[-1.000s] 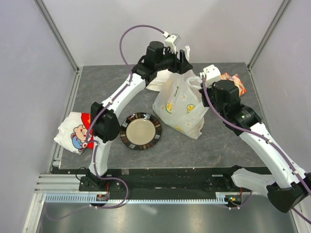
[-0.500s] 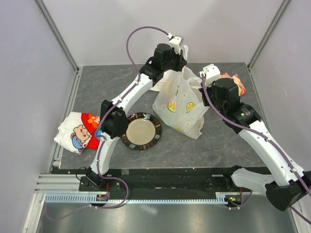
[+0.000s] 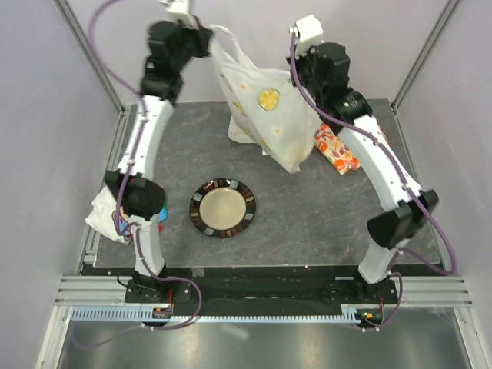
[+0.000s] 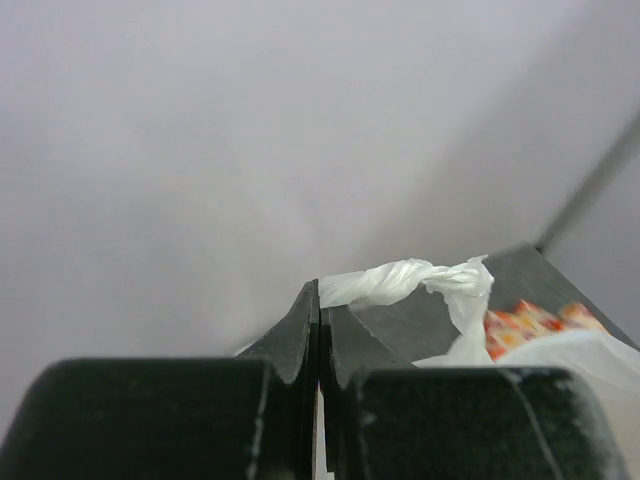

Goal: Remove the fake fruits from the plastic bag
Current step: Pick up the plastic bag at the center of the board, then place the plastic bag at the center of the board.

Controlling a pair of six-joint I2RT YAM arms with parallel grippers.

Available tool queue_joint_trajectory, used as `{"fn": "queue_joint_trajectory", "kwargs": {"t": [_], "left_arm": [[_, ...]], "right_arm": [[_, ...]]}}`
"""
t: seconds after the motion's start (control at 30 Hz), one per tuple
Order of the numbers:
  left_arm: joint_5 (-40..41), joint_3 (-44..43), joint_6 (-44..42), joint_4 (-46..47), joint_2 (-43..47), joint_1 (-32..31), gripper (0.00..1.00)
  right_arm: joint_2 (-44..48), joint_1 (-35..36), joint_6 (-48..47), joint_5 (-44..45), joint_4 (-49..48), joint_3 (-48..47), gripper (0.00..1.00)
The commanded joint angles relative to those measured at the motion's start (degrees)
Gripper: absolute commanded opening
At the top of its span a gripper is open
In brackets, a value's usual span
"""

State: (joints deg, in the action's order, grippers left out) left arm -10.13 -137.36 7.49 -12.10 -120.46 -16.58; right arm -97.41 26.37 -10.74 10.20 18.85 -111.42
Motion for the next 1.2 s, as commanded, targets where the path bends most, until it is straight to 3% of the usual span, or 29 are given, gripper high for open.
{"fn": "queue_joint_trajectory", "kwargs": {"t": [0.0,0.07,0.17,0.27,0.3,0.5,0.6,0.73,0.8,0.83,0.87,1.0,1.07,1.17], "left_arm": [[1.4,-3.5,-3.0,3.6,14.0,8.1,0.02],[0.4,-1.6,-4.4,2.2,16.4,10.7,0.02],[-3.0,5.0,-6.8,-2.0,22.5,12.2,0.02],[-8.5,18.9,-7.3,-5.0,31.6,12.2,0.02],[-9.2,27.8,-7.4,-5.5,34.4,12.1,0.02],[-6.3,60.3,-4.4,-7.8,50.9,12.1,0.02],[-7.1,66.1,-2.4,-13.9,51.7,12.1,0.02],[-8.2,72.4,-1.2,-13.7,54.8,12.1,0.02],[-7.5,72.9,-2.0,-15.0,54.9,12.2,0.02],[-7.8,72.6,-2.6,-15.6,54.8,12.1,0.01],[-8.0,72.1,-3.0,-16.2,54.8,12.1,0.02],[-8.1,68.6,-2.4,-20.8,54.3,12.2,0.02],[-8.5,68.0,-1.5,-21.0,54.6,12.1,0.02],[-9.5,67.6,-0.3,-22.3,55.3,12.2,0.02]], "right_arm": [[-10.9,1.4,1.0,-5.2,-3.6,-19.4,0.0],[-12.5,3.1,-0.2,-6.1,-4.7,-21.5,0.0],[-11.7,4.9,-0.2,-6.9,-8.6,-16.7,0.0],[-9.0,6.6,0.2,-8.6,-11.3,-6.9,0.0],[-7.5,6.8,0.1,-9.7,-12.7,-1.1,0.0],[-6.5,8.3,0.2,-14.1,-12.2,16.2,0.0],[-8.5,8.3,2.3,-8.9,-11.0,19.9,0.0],[-8.6,8.2,2.5,-5.7,-11.2,22.6,0.0],[-7.7,8.2,1.5,-6.4,-8.8,22.3,0.3],[-7.3,8.2,0.0,-6.6,-6.8,21.6,0.6],[-5.9,8.2,-0.6,-6.6,-2.8,19.9,0.68],[1.4,7.9,-0.2,-16.6,4.4,13.9,0.79],[6.4,7.9,1.2,-25.8,3.1,12.6,0.83],[9.6,10.0,3.0,-30.5,-2.3,13.6,0.81]]}}
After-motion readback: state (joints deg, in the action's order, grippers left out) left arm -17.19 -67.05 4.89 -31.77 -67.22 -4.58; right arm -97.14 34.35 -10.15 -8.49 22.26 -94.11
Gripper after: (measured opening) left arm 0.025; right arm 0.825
